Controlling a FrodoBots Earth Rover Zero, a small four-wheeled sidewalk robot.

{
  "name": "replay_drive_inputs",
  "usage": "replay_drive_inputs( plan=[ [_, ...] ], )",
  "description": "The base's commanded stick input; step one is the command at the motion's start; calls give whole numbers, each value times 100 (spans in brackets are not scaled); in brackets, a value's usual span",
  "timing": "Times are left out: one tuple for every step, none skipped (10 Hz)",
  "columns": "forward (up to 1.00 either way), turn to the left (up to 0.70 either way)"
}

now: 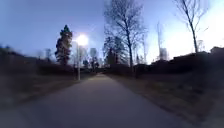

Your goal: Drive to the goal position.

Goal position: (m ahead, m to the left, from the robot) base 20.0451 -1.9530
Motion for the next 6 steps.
replay_drive_inputs(
  plan=[
    [100, 0],
    [100, 14],
    [100, 40],
    [100, 40],
    [100, 40],
    [100, 40]
  ],
)
